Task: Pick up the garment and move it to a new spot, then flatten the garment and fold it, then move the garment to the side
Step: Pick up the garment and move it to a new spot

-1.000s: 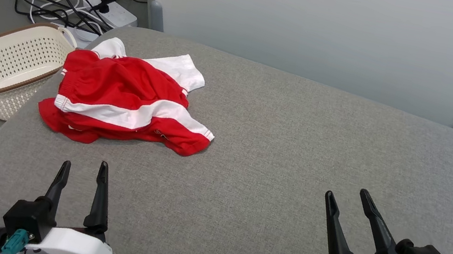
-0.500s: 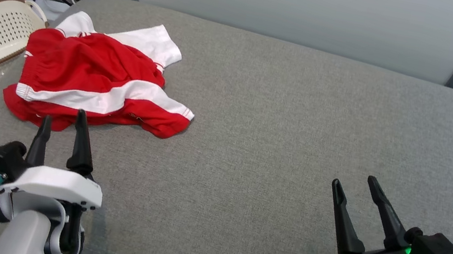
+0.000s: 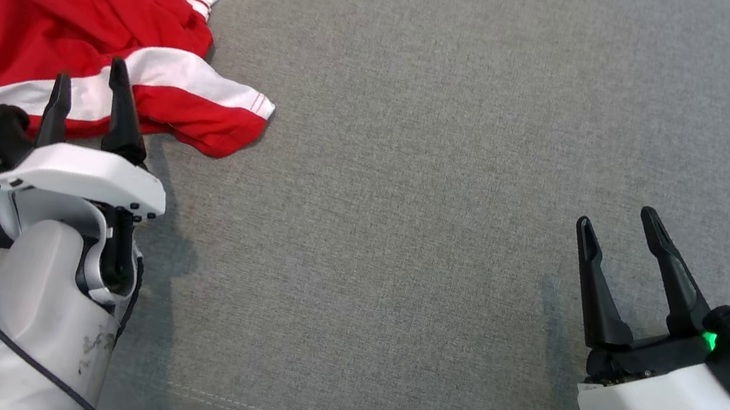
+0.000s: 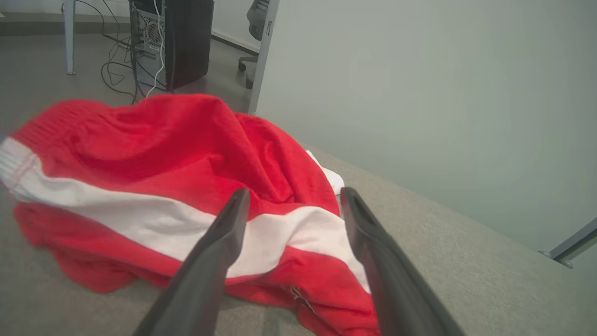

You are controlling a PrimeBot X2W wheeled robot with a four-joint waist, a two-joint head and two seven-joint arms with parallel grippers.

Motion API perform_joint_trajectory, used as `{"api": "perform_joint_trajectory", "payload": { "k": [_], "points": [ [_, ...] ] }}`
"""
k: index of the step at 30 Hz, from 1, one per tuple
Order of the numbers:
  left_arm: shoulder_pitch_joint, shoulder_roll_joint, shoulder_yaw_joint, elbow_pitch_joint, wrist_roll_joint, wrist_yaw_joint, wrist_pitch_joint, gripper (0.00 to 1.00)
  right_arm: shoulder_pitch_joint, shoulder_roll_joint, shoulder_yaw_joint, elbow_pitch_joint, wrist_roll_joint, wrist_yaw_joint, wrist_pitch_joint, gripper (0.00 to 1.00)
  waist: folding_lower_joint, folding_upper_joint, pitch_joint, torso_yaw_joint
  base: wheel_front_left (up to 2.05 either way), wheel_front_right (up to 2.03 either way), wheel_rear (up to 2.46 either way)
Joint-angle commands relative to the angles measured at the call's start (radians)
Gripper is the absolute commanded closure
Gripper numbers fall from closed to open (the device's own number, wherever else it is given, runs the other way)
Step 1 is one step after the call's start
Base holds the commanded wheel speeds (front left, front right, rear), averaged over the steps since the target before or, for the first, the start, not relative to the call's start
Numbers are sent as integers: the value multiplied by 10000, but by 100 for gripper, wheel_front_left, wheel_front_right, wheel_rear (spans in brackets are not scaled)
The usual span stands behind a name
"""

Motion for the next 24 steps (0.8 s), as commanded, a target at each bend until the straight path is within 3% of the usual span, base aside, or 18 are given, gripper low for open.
{"api": "perform_joint_trajectory", "payload": {
  "k": [1, 7, 21, 22, 23, 24],
  "points": [
    [-624, 281, 377, 170, 204, -88, -53, 0, -272, -134, 227, -358, 133, 14, -134, 0, 0, 0, 550, -211, 0, 0, 0],
    [-1552, 302, 688, 1588, 446, -126, -53, 0, -570, -252, 386, -414, 272, 14, -134, 0, 0, 0, 864, -394, 0, 0, 0],
    [-3043, 1016, 892, 4673, 1165, 183, -53, 0, -1015, -152, 512, -492, 549, 14, -134, 0, 0, 0, 1308, -1073, 0, 0, 0],
    [-3107, 1060, 870, 4817, 1202, 179, -53, 54, -1019, -147, 528, -489, 549, 14, -134, 0, 0, 0, 1310, -1104, 0, 0, 0],
    [-3153, 1104, 872, 4876, 1233, 186, -53, 100, -1025, -134, 537, -481, 552, 14, -134, 0, 0, 0, 1305, -1135, 0, 0, 0],
    [-3167, 1143, 865, 4903, 1281, 200, -53, 100, -1029, -116, 536, -473, 556, 14, -134, 0, 0, 0, 1292, -1163, 0, 0, 0]
  ]
}}
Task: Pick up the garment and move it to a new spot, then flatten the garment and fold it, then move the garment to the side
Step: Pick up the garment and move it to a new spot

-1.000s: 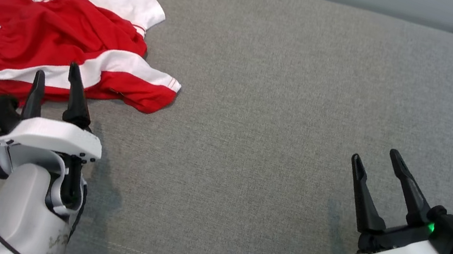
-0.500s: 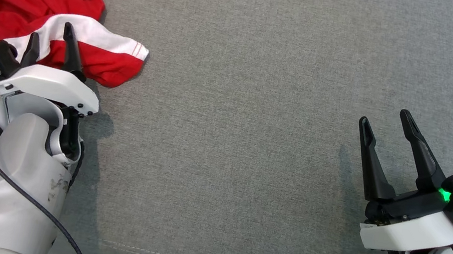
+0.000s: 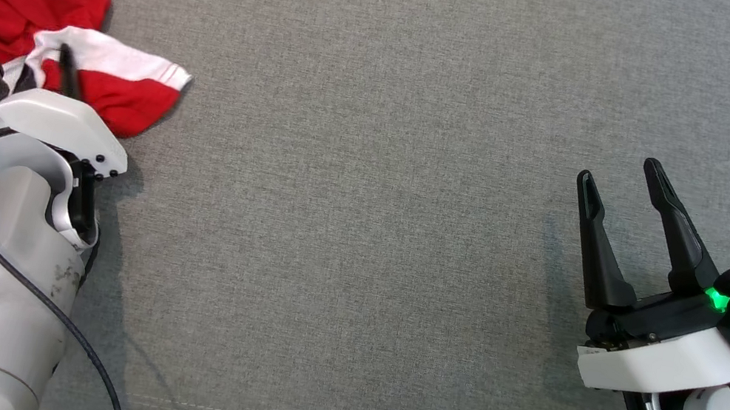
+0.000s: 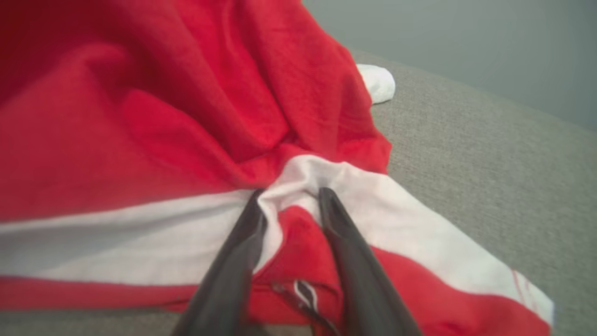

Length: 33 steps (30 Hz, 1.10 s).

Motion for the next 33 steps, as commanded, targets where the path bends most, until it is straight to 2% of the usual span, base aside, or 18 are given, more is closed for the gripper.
{"api": "perform_joint_trajectory", "payload": {
  "k": [1, 5, 13, 20, 28, 33],
  "points": [
    [-147, 467, 187, -178, 129, 96, -46, 100, -25, 35, 159, -259, 57, 14, -132, 0, 0, 0, -37, -40, 0, 0, 0],
    [149, 534, 291, -911, 407, 251, -46, 100, 21, 109, 158, -207, 39, 14, -132, 0, 0, 0, -229, -92, 0, 0, 0],
    [1630, 421, 488, -3276, 1094, 113, -46, 100, 366, 283, 174, -21, 27, 14, -132, 0, 0, 0, -1086, -215, 0, 0, 0],
    [2576, 128, 540, -5274, 1341, -341, -46, 100, 777, 472, 138, 106, 16, 14, -132, 0, 0, 0, -1936, -356, 0, 0, 0],
    [3061, -192, 70, -6531, 1539, -698, -46, 100, 1142, 667, 166, 234, 15, 14, -132, 0, 0, 0, -2749, -770, 0, 0, 0],
    [3057, -328, -228, -6680, 1376, -795, -46, 100, 1326, 786, 182, 278, 7, 14, -132, 0, 0, 0, -3106, -1156, 0, 0, 0]
  ]
}}
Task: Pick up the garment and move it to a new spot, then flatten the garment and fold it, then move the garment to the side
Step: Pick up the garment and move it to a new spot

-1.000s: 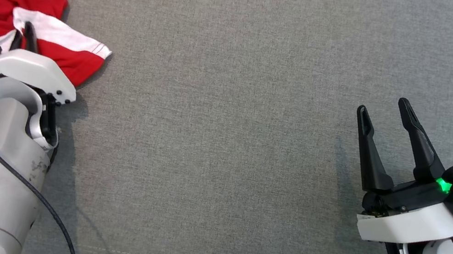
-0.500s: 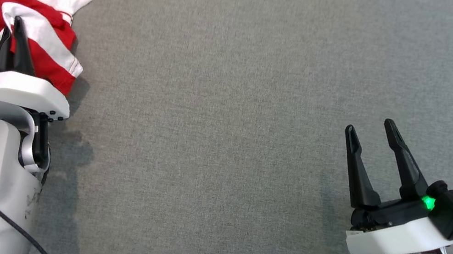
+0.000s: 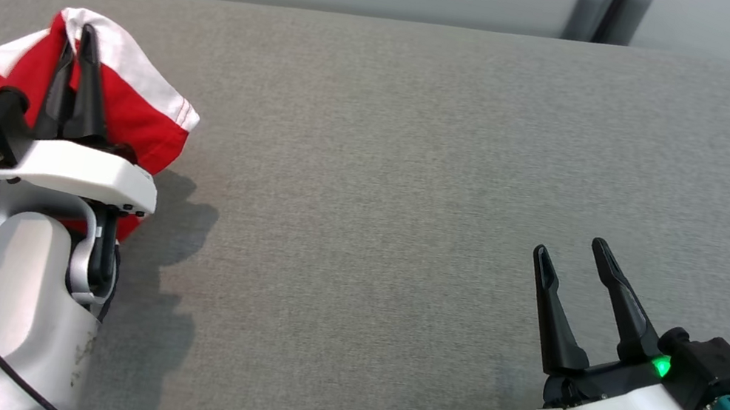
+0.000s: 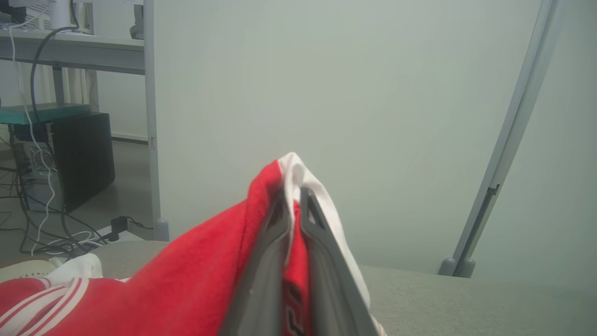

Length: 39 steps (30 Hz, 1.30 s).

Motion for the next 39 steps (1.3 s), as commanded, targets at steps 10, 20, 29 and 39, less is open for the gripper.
{"api": "perform_joint_trajectory", "payload": {
  "k": [10, 20, 29, 39],
  "points": [
    [-712, 118, -1502, 56, -293, -212, -46, 100, 179, 25, 99, -200, -80, 14, -132, 0, 0, 0, -518, -1204, 0, 0, 0],
    [-1465, 114, -3157, 558, -1109, 69, -46, 100, 116, 142, 83, -276, -75, 14, -132, 0, 0, 0, -450, -2454, 0, 0, 0],
    [-1785, 113, -4767, 1570, -2003, 176, -46, 100, -102, 207, 168, -326, -52, 14, -132, 0, 0, 0, -19, -3185, 0, 0, 0],
    [-1880, 113, -6358, 3275, -2987, 42, -46, 100, -411, 402, 397, -332, -40, 14, -132, 0, 0, 0, 550, -3527, 0, 0, 0]
  ]
}}
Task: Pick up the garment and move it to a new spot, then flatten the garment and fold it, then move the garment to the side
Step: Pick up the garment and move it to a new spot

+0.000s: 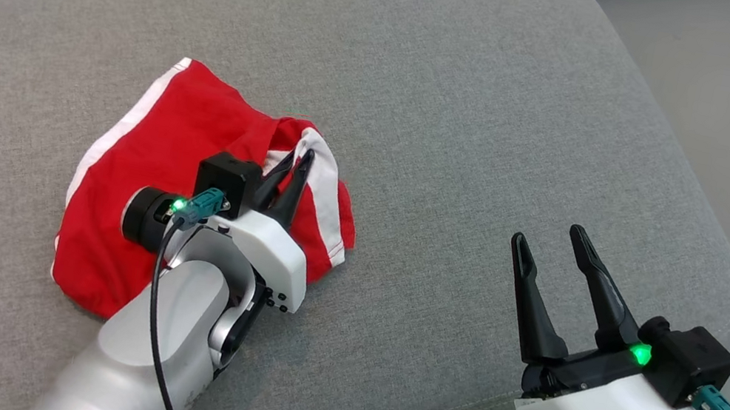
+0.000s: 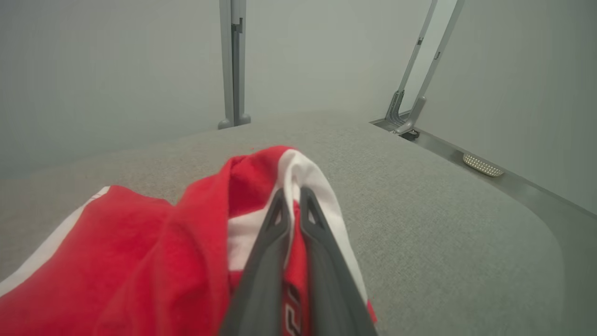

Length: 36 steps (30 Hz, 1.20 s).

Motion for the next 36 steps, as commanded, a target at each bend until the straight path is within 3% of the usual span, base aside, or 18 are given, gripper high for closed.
{"api": "perform_joint_trajectory", "payload": {
  "k": [1, 4, 5, 6, 14, 22, 31, 36],
  "points": [
    [-487, 174, 149, -154, -167, -43, -49, 100, -259, 23, 165, -288, -6, 14, -132, 0, 0, -1, 119, -63, 0, 0, 0],
    [-559, 174, -139, -81, -395, -13, -49, 100, -294, 60, 95, -281, 9, 14, -132, 0, 0, -1, 238, -24, 0, 0, 0],
    [-573, 174, -217, -105, -480, -13, -49, 65, -292, 69, 84, -271, 13, 14, -132, 0, 0, -1, 258, -1, 0, 0, 0],
    [-574, 174, -229, -143, -643, -20, -49, 1, -287, 76, 81, -257, 12, 14, -132, 0, 0, -1, 271, 27, 0, 0, 0],
    [-388, 174, 88, -1000, -1203, 173, -49, 0, -202, 80, 200, -143, -36, 14, -132, 0, 0, -1, -95, 521, 0, 0, 0],
    [1080, 174, 1347, -2985, -736, 543, -49, 0, 87, -97, 440, -50, -79, 14, -132, 0, 0, -1, -1001, 1364, 0, 0, 0],
    [3708, 174, 3274, -5739, 113, 447, -49, 0, 606, -353, 328, -163, -219, 14, -132, 0, 0, -1, -1708, 2335, 0, 0, 0],
    [4554, 174, 3842, -6363, 410, 292, -49, 0, 766, -417, 253, -183, -312, 14, -132, 0, 0, -1, -1871, 2570, 0, 0, 0]
  ]
}}
